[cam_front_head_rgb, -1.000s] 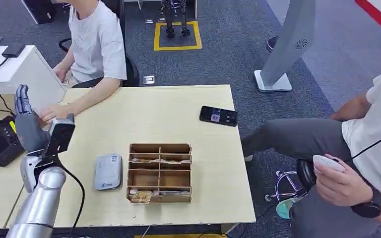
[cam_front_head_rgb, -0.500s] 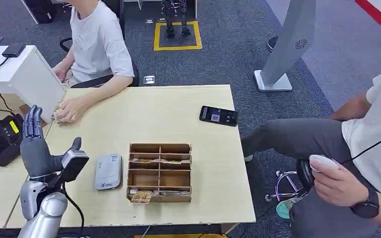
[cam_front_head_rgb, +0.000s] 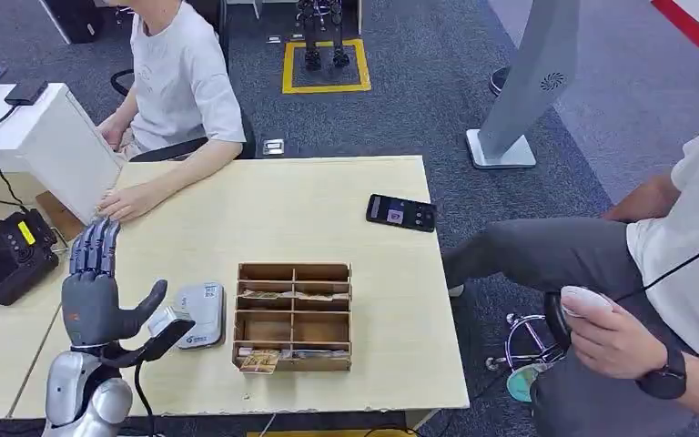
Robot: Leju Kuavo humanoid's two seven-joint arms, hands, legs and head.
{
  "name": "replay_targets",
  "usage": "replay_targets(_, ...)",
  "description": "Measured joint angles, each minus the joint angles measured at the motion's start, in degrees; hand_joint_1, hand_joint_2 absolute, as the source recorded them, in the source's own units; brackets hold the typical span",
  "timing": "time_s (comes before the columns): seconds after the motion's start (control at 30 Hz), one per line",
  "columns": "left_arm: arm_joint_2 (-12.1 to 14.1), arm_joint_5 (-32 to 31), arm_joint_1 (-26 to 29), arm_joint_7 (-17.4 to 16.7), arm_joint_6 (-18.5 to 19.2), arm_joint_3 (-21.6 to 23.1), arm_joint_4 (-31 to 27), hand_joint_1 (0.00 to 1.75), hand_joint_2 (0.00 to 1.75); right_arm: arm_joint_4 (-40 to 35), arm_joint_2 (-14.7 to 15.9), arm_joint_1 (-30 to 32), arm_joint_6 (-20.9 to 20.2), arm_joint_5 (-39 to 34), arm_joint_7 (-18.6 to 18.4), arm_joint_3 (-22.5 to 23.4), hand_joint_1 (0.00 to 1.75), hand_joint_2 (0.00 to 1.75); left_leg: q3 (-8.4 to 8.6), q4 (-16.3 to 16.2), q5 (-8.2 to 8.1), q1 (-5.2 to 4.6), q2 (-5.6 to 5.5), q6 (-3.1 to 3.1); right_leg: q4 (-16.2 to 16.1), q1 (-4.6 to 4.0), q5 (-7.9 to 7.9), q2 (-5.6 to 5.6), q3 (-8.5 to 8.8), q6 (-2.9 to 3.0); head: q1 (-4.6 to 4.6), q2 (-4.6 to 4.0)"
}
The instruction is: Pass the card to the sensor for recognition and then transmit it.
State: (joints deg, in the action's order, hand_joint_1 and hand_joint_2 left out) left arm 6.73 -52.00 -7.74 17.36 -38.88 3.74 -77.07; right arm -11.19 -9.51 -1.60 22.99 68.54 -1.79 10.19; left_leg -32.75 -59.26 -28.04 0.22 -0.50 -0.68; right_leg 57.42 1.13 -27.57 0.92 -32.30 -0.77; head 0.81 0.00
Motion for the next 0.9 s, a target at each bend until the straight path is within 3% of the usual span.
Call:
replay_targets(0.3,0.28,-2.01,0.76,-0.44,-0.39,0.87,0.87,0.0,1.75,0.0,0.0,0.02,0.11,-0.18,0.52,0.11,0.0,0.0,0.0,0.0,0.0,0.0,0.0,0.0,0.0,0.0,0.0,0.0,-0.01,0.0,0.0,0.0)
replay_targets(0.47,-0.18,-3.81,1.92,2.95,-0.66,0.85,0.81,0.0,1.75,0.0,0.0,0.05,0.15,-0.39,0.68,0.2,0.0,0.0,-0.01,0.0,0.0,0.0,0.0,0.0,0.0,0.0,0.0,0.0,-0.01,0.0,-0.02,0.0)
replay_targets(0.67,-0.77,-3.74,2.6,3.76,-0.68,0.85,0.74,0.0,1.75,0.0,0.0,0.06,0.22,-0.44,0.68,0.52,0.0,0.0,-0.01,0.0,0.0,0.0,0.0,0.0,0.0,0.0,0.0,0.0,0.0,0.0,0.0,0.0)
replay_targets(0.9,-1.05,4.84,5.5,6.57,0.1,2.69,-2.85,0.0,1.75,0.0,0.0,0.23,0.39,-0.85,1.03,1.14,0.0,0.0,-0.01,0.0,-0.01,0.0,0.0,0.0,0.0,0.0,-0.01,-0.01,-0.01,0.0,-0.02,0.0)
